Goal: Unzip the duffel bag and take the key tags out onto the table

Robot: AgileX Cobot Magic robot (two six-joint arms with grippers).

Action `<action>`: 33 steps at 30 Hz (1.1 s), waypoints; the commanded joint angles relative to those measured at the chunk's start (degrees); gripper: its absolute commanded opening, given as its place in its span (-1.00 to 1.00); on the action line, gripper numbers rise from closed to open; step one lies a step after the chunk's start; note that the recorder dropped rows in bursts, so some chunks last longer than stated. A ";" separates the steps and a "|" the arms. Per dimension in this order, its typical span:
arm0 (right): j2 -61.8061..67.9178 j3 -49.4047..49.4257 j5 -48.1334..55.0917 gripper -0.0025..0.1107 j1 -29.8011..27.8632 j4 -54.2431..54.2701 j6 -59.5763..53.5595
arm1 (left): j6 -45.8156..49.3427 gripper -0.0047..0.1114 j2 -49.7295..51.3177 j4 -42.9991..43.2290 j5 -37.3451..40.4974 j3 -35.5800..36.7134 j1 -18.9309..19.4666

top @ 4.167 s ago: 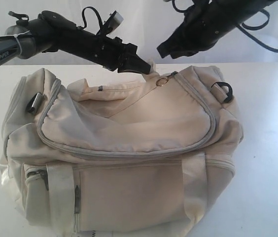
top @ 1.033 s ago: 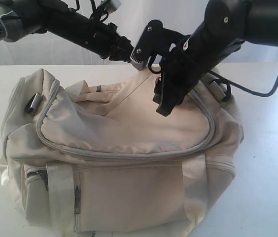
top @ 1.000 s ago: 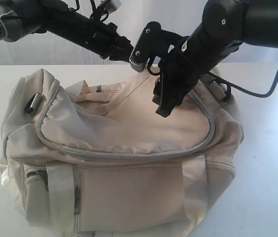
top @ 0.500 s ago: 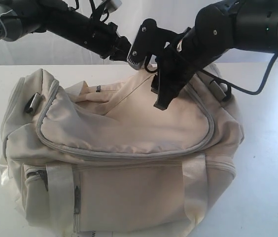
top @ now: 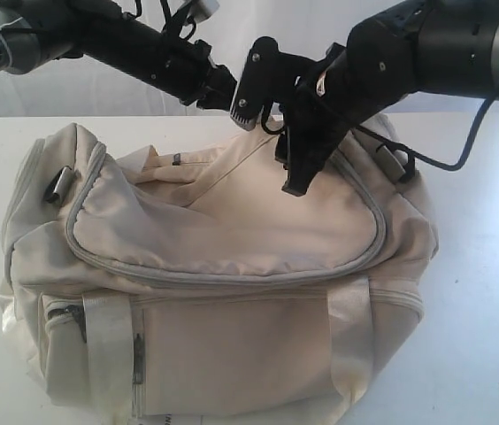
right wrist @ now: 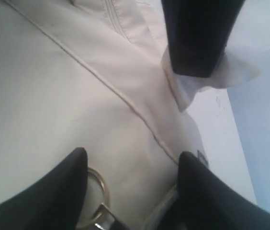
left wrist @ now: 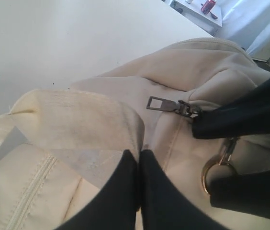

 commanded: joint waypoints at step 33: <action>1.28 0.22 7.04 -0.03 0.03 5.78 -15.87 | 1.87 -0.92 -1.61 -2.26 3.07 -0.26 0.36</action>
